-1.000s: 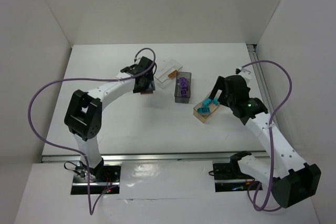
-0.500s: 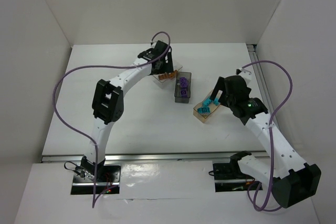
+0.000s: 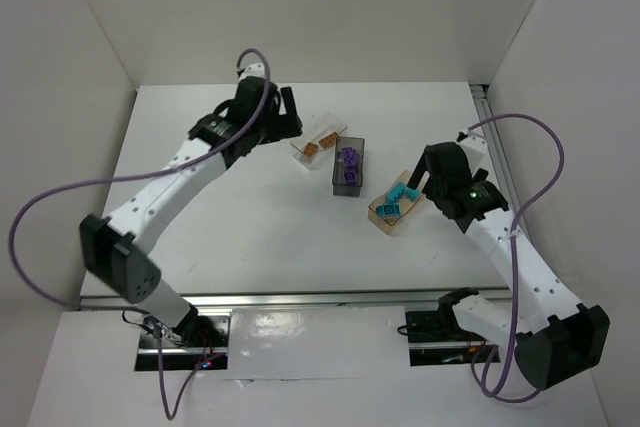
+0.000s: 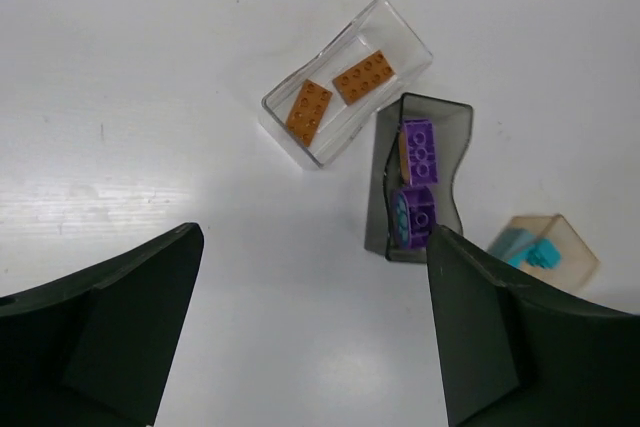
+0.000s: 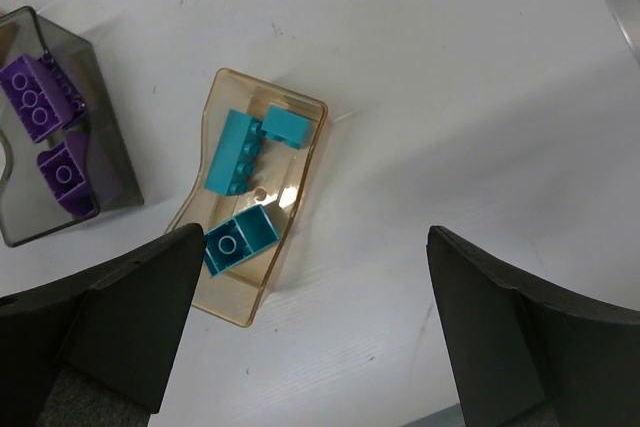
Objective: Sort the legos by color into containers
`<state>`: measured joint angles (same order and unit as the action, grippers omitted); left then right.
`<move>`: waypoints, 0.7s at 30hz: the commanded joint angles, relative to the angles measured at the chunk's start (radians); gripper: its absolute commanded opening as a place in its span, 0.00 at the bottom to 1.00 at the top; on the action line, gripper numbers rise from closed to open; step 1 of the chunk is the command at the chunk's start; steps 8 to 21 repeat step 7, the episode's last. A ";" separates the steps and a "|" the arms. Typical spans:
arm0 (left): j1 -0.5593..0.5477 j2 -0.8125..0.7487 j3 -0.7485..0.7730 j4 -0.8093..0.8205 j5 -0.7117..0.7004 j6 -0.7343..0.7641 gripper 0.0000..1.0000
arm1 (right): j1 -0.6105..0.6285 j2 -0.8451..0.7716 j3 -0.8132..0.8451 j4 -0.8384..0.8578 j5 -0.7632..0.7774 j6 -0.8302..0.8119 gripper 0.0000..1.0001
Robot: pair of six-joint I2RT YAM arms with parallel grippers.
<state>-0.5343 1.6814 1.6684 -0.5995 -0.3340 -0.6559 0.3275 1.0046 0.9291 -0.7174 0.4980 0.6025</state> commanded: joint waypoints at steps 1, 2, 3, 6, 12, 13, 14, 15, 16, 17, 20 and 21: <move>-0.003 -0.179 -0.173 0.085 -0.020 0.013 0.98 | 0.005 0.025 0.066 -0.062 0.091 0.031 0.99; -0.003 -0.219 -0.212 0.104 -0.020 0.013 0.98 | 0.005 0.035 0.077 -0.076 0.091 0.031 0.99; -0.003 -0.259 -0.254 0.130 -0.011 0.034 0.98 | 0.005 0.035 0.077 -0.076 0.091 0.031 0.99; -0.012 -0.386 -0.372 0.211 -0.011 0.044 1.00 | 0.005 0.003 0.051 -0.059 0.051 -0.004 0.99; -0.012 -0.422 -0.395 0.211 -0.011 0.044 1.00 | 0.005 0.003 0.051 -0.048 0.051 -0.004 0.99; -0.012 -0.422 -0.395 0.211 -0.011 0.044 1.00 | 0.005 0.003 0.051 -0.048 0.051 -0.004 0.99; -0.012 -0.422 -0.395 0.211 -0.011 0.044 1.00 | 0.005 0.003 0.051 -0.048 0.051 -0.004 0.99; -0.012 -0.422 -0.395 0.211 -0.011 0.044 1.00 | 0.005 0.003 0.051 -0.048 0.051 -0.004 0.99; -0.012 -0.422 -0.395 0.211 -0.011 0.044 1.00 | 0.005 0.003 0.051 -0.048 0.051 -0.004 0.99; -0.012 -0.422 -0.395 0.211 -0.011 0.044 1.00 | 0.005 0.003 0.051 -0.048 0.051 -0.004 0.99; -0.012 -0.422 -0.395 0.211 -0.011 0.044 1.00 | 0.005 0.003 0.051 -0.048 0.051 -0.004 0.99; -0.012 -0.422 -0.395 0.211 -0.011 0.044 1.00 | 0.005 0.003 0.051 -0.048 0.051 -0.004 0.99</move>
